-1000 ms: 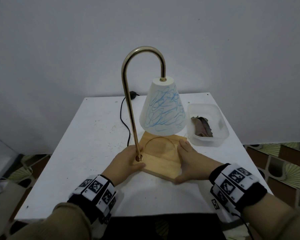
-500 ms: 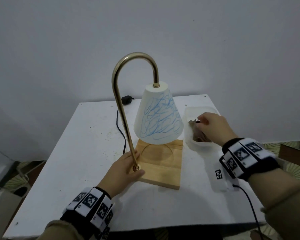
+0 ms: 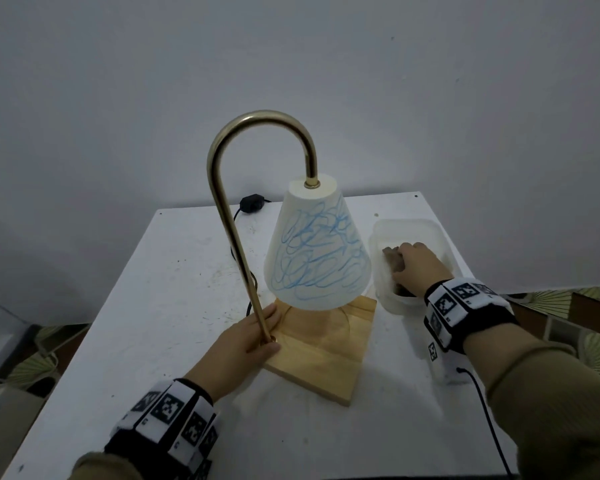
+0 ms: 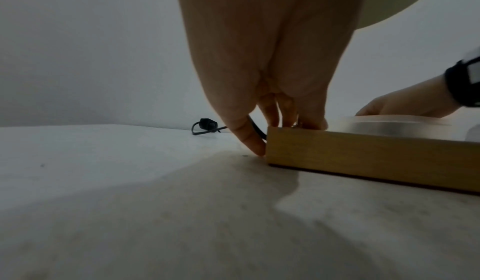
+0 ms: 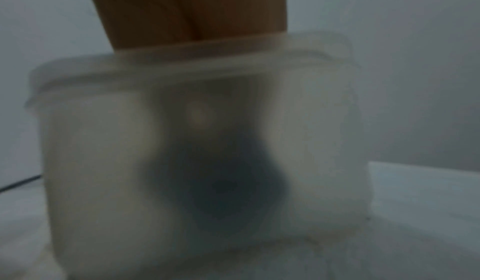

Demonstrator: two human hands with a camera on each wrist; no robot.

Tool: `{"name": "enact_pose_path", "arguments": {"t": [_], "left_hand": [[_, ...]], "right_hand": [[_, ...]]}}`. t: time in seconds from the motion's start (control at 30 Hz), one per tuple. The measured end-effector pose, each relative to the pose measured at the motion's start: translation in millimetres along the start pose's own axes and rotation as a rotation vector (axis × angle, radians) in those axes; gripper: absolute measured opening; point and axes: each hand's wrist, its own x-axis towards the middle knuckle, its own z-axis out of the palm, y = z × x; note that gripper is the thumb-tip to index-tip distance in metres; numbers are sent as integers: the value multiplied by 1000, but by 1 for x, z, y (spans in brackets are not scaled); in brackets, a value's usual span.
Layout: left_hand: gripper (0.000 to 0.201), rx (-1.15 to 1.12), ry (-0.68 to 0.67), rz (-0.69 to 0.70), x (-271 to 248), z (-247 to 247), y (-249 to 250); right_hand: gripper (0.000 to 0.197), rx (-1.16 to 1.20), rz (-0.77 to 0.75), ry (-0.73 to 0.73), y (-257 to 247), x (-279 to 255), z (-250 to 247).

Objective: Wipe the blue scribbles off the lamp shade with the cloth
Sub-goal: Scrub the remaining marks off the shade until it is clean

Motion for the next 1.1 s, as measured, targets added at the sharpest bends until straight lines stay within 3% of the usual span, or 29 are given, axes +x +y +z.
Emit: {"name": "enact_pose_path", "arguments": {"t": [0.13,0.27,0.37,0.43,0.6,0.7,0.8,0.93,1.1], "left_hand": [[50,-34,-47,-3,7,-12,-5],[48,-145,61,-60,5,-8,-7],[61,-218,67,-76,-1,2,-9],[75,-238,40,-59,-2,6,-11],[101,-153,47,-62,-5,9,-10],[94,-102,103,-65,-9,15,-10],[86,-10,154,-24,-12,23,-5],[103,-23,85,4,-8,24,-4],[96,-28,62,6,-3,24,-7]], "right_hand": [[24,251,25,94,5,-9,-18],[32,726,29,211,1,-37,-49],[35,1125,-56,210,-21,-77,-70],[39,1259,-152,251,-39,-106,-74],[34,1219,-256,464,-83,-166,-43],[25,1176,-228,541,-90,-169,-34],[30,1118,-210,522,-87,-161,-39],[27,1052,-235,524,-90,-153,-53],[22,986,-376,673,-101,-162,-52]]}}
